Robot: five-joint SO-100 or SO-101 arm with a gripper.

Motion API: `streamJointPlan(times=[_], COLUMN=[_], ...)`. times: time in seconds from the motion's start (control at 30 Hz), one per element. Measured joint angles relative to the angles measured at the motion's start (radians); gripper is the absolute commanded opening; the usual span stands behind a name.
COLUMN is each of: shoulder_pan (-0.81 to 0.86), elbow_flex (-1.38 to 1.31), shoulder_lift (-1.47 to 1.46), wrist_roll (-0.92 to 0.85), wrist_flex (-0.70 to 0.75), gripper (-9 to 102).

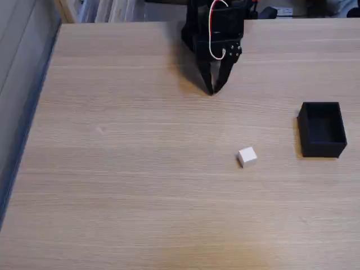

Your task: Pick a white block and place it in the black box.

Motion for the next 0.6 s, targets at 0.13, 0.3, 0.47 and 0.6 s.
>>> streamJointPlan(times=[0.13, 0.3, 0.47, 0.6], shoulder_pan=[0.005, 0.028, 0.034, 0.034], elbow_flex=[0.0, 0.0, 0.0, 0.0], shoulder_lift=[0.0, 0.0, 0.0, 0.0], wrist_roll=[0.0, 0.0, 0.0, 0.0], wrist_flex=[0.0, 0.0, 0.0, 0.0], gripper=[0, 0, 0, 0])
